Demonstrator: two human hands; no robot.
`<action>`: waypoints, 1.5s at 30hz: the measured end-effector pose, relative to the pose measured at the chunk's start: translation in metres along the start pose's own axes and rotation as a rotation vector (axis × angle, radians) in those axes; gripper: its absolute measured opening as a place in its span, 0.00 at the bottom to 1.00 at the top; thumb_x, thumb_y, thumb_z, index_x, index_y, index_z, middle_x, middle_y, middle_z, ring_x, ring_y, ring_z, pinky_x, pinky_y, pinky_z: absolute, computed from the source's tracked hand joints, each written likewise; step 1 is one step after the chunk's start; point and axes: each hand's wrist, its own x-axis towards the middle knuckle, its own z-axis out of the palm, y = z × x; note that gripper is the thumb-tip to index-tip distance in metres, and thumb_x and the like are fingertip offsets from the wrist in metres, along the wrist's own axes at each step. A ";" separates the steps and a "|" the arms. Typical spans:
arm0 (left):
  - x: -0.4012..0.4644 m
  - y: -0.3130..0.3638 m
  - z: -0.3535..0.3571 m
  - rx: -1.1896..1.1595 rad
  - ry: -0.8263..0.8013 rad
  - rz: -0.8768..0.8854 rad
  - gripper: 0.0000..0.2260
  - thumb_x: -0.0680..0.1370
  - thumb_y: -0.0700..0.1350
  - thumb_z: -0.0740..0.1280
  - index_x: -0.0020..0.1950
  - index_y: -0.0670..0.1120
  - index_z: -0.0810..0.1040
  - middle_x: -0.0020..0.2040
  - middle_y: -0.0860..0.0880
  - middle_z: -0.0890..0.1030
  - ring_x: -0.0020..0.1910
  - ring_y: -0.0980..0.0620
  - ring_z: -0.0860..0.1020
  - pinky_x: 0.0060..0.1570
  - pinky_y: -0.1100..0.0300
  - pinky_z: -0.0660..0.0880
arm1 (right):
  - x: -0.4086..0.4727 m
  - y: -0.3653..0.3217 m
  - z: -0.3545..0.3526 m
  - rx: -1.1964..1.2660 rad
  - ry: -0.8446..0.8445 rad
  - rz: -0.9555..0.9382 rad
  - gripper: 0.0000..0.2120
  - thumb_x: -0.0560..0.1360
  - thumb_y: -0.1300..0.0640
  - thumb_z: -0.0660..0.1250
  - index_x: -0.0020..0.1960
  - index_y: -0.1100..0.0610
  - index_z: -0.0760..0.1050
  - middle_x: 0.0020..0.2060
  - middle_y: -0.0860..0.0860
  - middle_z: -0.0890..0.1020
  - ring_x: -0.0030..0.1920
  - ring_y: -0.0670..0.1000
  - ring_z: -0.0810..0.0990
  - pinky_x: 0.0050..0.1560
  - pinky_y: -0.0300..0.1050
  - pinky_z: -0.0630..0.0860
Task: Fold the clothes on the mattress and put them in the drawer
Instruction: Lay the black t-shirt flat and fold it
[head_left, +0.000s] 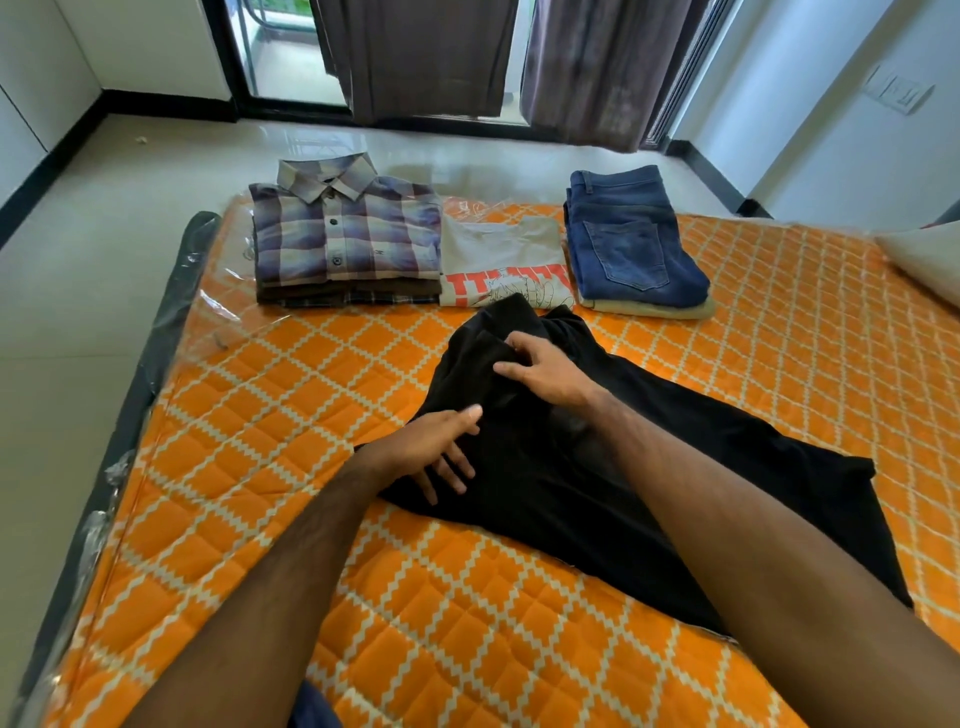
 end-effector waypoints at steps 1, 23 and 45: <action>-0.001 0.002 -0.001 -0.081 -0.003 -0.030 0.31 0.79 0.70 0.53 0.69 0.48 0.72 0.51 0.40 0.85 0.47 0.42 0.86 0.39 0.48 0.82 | -0.007 -0.003 -0.002 -0.009 0.009 -0.068 0.01 0.81 0.54 0.68 0.52 0.50 0.76 0.50 0.47 0.80 0.51 0.44 0.80 0.53 0.42 0.75; -0.029 0.014 -0.022 0.691 0.455 -0.092 0.14 0.81 0.51 0.64 0.47 0.41 0.78 0.37 0.45 0.84 0.34 0.45 0.83 0.33 0.53 0.79 | -0.139 0.019 0.041 -0.222 0.013 -0.258 0.22 0.70 0.65 0.64 0.60 0.46 0.74 0.54 0.42 0.73 0.55 0.46 0.74 0.56 0.44 0.75; 0.016 -0.021 0.030 1.423 0.260 0.647 0.31 0.78 0.67 0.58 0.77 0.55 0.64 0.75 0.51 0.67 0.72 0.48 0.68 0.68 0.48 0.68 | -0.153 0.066 0.068 -0.591 0.093 -0.124 0.35 0.83 0.39 0.57 0.84 0.48 0.46 0.83 0.46 0.51 0.82 0.47 0.48 0.81 0.52 0.48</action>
